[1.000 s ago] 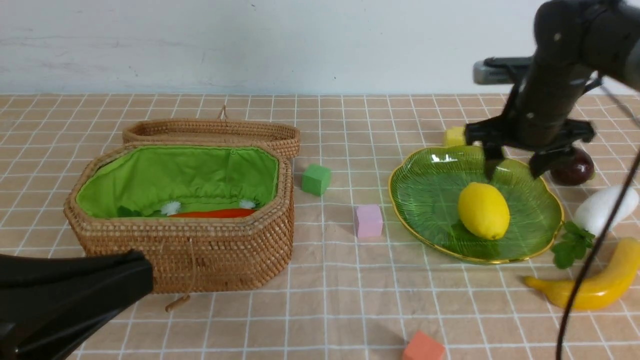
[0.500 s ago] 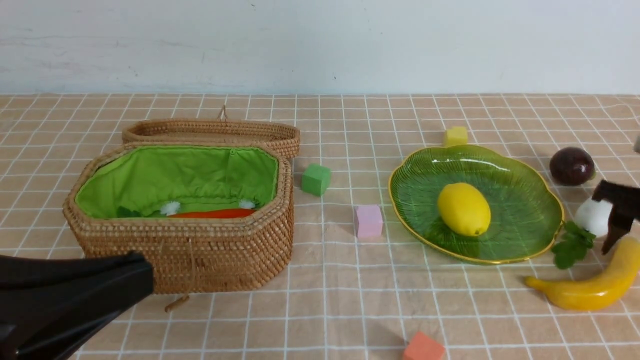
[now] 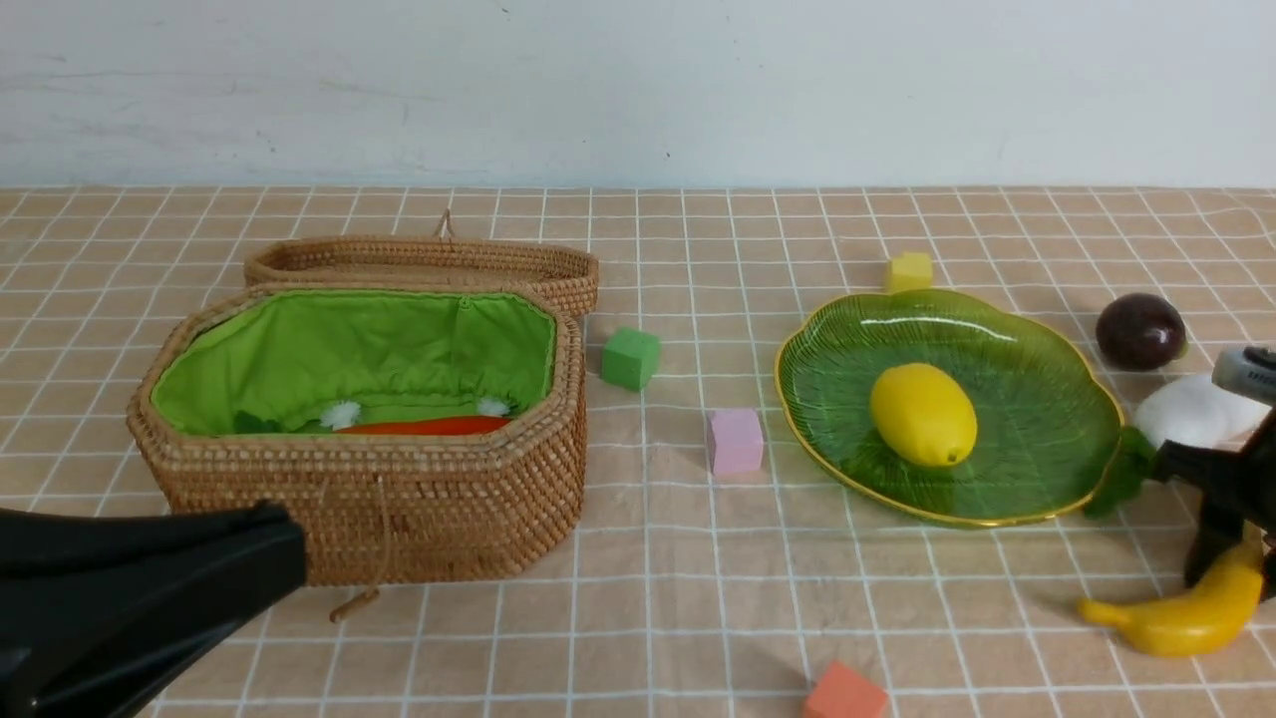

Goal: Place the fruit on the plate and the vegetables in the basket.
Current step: Use the right arm to grab a banana and put it into the right plate, then take a daikon with your right arm and place it on the basket on the left.

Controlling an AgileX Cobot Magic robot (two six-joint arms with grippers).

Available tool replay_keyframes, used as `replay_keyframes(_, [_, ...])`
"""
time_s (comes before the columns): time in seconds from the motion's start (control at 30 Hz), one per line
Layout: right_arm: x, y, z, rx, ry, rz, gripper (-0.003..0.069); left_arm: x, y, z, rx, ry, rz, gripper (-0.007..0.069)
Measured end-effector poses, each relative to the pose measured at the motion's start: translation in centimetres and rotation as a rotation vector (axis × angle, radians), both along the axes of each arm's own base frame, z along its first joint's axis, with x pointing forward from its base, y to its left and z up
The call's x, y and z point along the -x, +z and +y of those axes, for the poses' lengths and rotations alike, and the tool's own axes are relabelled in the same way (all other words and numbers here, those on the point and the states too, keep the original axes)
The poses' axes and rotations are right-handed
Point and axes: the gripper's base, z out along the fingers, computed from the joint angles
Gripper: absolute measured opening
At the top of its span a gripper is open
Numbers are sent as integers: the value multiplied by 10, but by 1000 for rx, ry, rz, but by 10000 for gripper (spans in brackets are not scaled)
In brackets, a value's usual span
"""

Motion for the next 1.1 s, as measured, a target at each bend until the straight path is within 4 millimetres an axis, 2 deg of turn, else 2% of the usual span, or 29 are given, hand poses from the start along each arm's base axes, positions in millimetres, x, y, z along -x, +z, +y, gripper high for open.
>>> replay_keyframes(0.07, [8, 11, 0, 7, 17, 39, 321, 0, 0, 0, 0, 0, 0, -5])
replay_keyframes(0.1, [14, 24, 1, 11, 21, 52, 321, 0, 0, 0, 0, 0, 0, -5])
replay_keyframes(0.13, [15, 26, 1, 11, 22, 53, 321, 0, 0, 0, 0, 0, 0, -5])
replay_keyframes(0.2, [22, 60, 7, 21, 35, 6, 321, 0, 0, 0, 0, 0, 0, -5])
replay_keyframes(0.27, [18, 86, 17, 33, 104, -95, 321, 0, 0, 0, 1, 3, -1, -5])
replay_keyframes(0.33, [9, 95, 28, 40, 183, -179, 321, 0, 0, 0, 2, 5, -3, -5])
replay_keyframes(0.4, [-8, 97, 46, 38, 305, -282, 321, 0, 0, 0, 2, 6, -3, -5])
replay_keyframes(0.47, [-26, 91, 60, 52, 414, -355, 321, 0, 0, 0, 2, 6, -3, -5])
replay_keyframes(0.5, [-39, 81, 67, 63, 473, -379, 321, 0, 0, 0, 2, 6, -3, -5])
replay_keyframes(0.53, [-42, 80, 68, 71, 486, -394, 321, 0, 0, 0, 2, 6, -3, -5])
replay_keyframes(0.63, [-69, 60, 74, 92, 546, -423, 322, -1, 1, 1, -1, 11, -12, -5])
replay_keyframes(0.67, [-74, 56, 73, 93, 544, -425, 332, -1, 1, 1, -3, 14, -17, -5])
replay_keyframes(0.7, [-82, 51, 73, 90, 537, -425, 372, -1, 1, 1, -4, 17, -23, -5])
replay_keyframes(0.77, [-85, 49, 73, 86, 525, -425, 421, -2, 1, 1, -7, 19, -27, -5])
replay_keyframes(0.8, [-89, 52, 74, 79, 503, -429, 528, -1, 1, 1, -7, 18, -27, -5])
replay_keyframes(0.83, [-89, 56, 74, 75, 493, -425, 587, -1, 1, 1, -8, 15, -25, -5])
replay_keyframes(0.9, [-88, 65, 73, 77, 477, -409, 650, -1, 1, 1, -9, 11, -23, -5])
replay_keyframes(1.0, [-82, 82, 61, 107, 418, -368, 674, -1, 1, 1, -10, 9, -22, -5])
replay_keyframes(1.1, [-73, 95, 27, 156, 234, -317, 649, -1, 1, 1, -10, 9, -22, -5])
